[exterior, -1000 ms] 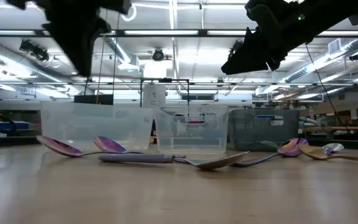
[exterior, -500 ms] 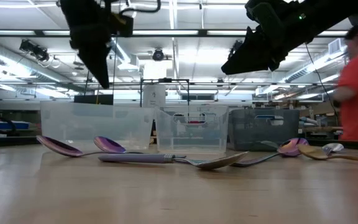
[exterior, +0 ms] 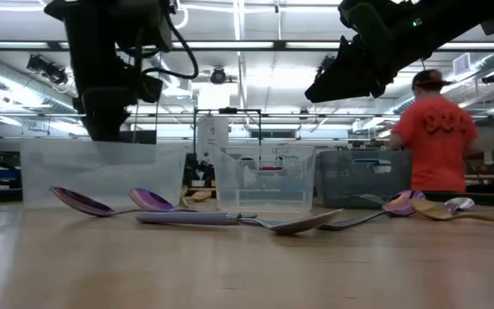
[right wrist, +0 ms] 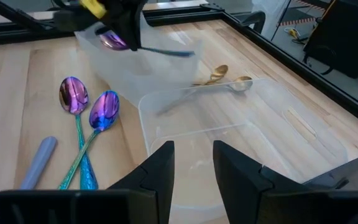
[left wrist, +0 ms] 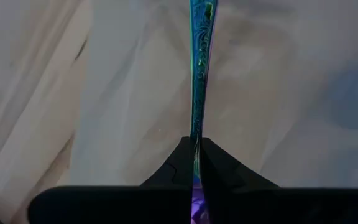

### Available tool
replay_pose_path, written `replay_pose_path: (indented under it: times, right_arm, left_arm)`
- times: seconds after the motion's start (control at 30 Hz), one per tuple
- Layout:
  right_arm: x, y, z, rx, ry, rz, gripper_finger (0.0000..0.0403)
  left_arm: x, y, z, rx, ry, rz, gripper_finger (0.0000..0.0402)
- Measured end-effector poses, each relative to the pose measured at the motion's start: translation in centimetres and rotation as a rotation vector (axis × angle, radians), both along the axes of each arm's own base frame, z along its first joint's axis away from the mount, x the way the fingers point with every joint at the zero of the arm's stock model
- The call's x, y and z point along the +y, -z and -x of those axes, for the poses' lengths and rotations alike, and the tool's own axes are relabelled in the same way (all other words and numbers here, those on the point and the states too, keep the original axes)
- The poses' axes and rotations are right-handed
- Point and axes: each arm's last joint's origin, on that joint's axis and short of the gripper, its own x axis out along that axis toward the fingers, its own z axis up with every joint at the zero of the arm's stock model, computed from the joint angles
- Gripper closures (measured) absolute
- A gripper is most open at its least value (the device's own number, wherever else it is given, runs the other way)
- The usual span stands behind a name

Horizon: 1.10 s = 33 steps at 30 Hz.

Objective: Sort silverware by color (type)
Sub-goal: Put the blue spoon into the left transparent bin

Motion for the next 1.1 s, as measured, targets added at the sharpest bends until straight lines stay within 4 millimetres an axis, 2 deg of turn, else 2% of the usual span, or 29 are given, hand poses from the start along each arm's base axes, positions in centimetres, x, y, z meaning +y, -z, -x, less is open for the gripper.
replay_pose_path:
  times: [0.07, 0.23, 0.53, 0.8, 1.1]
  right_arm:
    - [0.0, 0.0, 0.0, -0.003, 0.000, -0.001, 0.0281]
    - [0.0, 0.0, 0.0, 0.002, -0.002, 0.002, 0.0281]
    - [0.0, 0.0, 0.0, -0.002, -0.011, -0.005, 0.0281]
    - [0.1, -0.2, -0.1, -0.016, -0.025, -0.015, 0.0281]
    - [0.1, -0.2, -0.1, -0.016, -0.030, -0.015, 0.0281]
  left_arm:
    - [-0.1, -0.5, -0.5, -0.053, -0.020, 0.015, 0.0381]
    - [-0.6, -1.5, -0.4, -0.095, -0.060, 0.037, 0.0381]
    - [-0.9, -2.9, 1.6, -0.057, -0.092, 0.040, 0.0381]
    - [-0.9, -2.6, 1.3, -0.007, 0.038, -0.041, 0.0381]
    - [-0.9, -2.1, 1.4, 0.035, 0.012, -0.031, 0.0381]
